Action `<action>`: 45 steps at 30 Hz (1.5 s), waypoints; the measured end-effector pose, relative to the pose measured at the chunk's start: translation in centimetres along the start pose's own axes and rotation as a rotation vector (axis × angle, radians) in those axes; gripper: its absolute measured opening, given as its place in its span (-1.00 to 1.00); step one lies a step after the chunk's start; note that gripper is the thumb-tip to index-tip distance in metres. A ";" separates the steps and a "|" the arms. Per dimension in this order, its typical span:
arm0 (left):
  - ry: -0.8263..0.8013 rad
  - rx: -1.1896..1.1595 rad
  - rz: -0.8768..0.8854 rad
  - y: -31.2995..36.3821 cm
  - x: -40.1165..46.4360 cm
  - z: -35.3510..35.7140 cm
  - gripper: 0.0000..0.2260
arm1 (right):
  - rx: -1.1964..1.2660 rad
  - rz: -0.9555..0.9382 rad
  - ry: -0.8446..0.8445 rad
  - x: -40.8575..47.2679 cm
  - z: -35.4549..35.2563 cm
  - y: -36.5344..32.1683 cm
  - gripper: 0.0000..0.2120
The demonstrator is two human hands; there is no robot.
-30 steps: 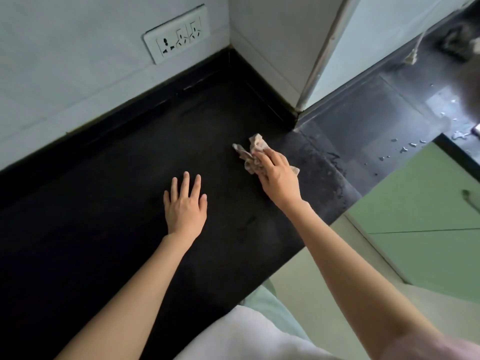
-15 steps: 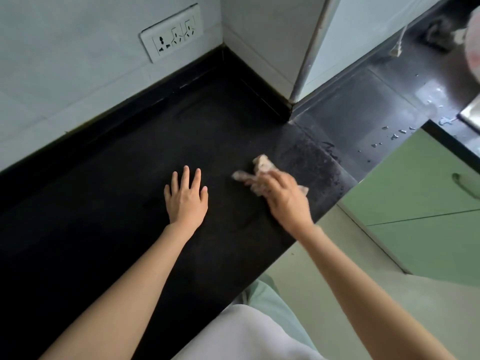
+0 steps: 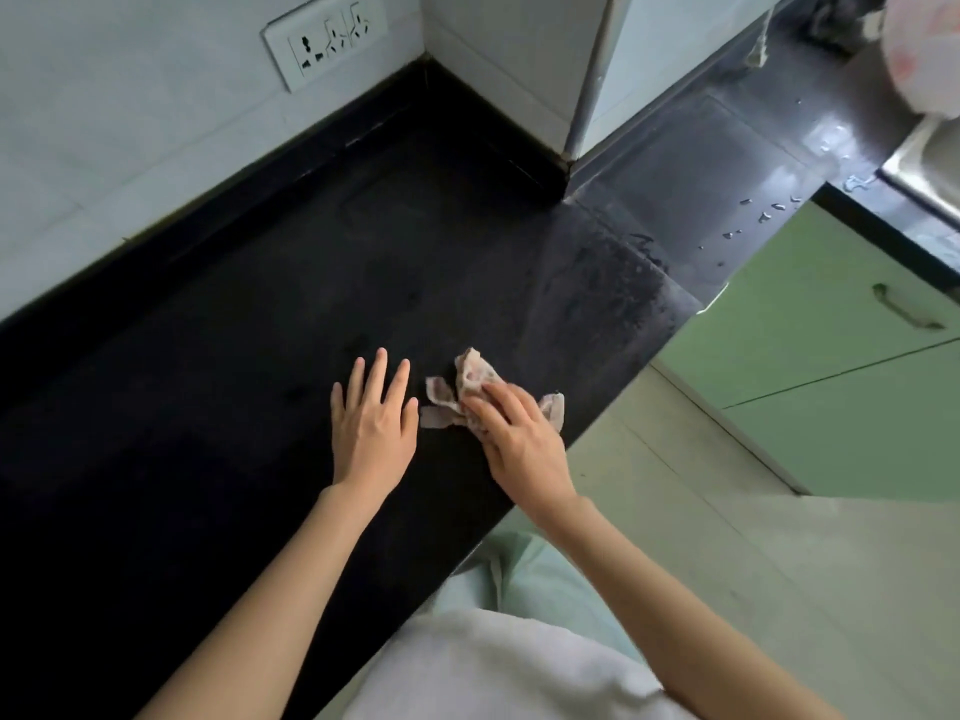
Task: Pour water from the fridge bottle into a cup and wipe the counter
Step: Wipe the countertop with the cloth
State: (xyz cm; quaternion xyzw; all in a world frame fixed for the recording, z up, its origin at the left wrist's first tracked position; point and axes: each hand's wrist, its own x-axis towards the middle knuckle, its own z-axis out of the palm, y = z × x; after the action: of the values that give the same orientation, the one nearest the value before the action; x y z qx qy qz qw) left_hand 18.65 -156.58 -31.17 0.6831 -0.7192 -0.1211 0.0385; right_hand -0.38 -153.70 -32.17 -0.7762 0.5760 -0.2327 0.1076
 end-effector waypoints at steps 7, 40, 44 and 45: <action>-0.013 0.049 0.088 0.6 -5.7 1.4 -0.55 | -0.074 0.188 -0.003 6.3 -2.8 6.6 -0.66; -0.090 0.055 0.098 0.2 -6.2 1.8 -0.52 | -0.132 -0.004 -0.087 -1.3 -1.2 -0.6 -0.62; -0.121 0.068 0.104 0.1 -6.1 1.8 -0.52 | -0.174 0.049 -0.102 4.3 -2.7 4.4 -0.63; -0.115 0.065 0.105 0.1 -6.1 1.8 -0.52 | -0.181 0.097 -0.092 5.3 -3.6 6.0 -0.63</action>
State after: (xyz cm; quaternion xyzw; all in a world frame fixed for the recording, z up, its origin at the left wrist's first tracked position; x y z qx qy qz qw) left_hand 18.57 -150.29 -32.19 0.6373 -0.7586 -0.1345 -0.0190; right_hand -6.00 -160.21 -30.42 -0.7638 0.6260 -0.1383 0.0746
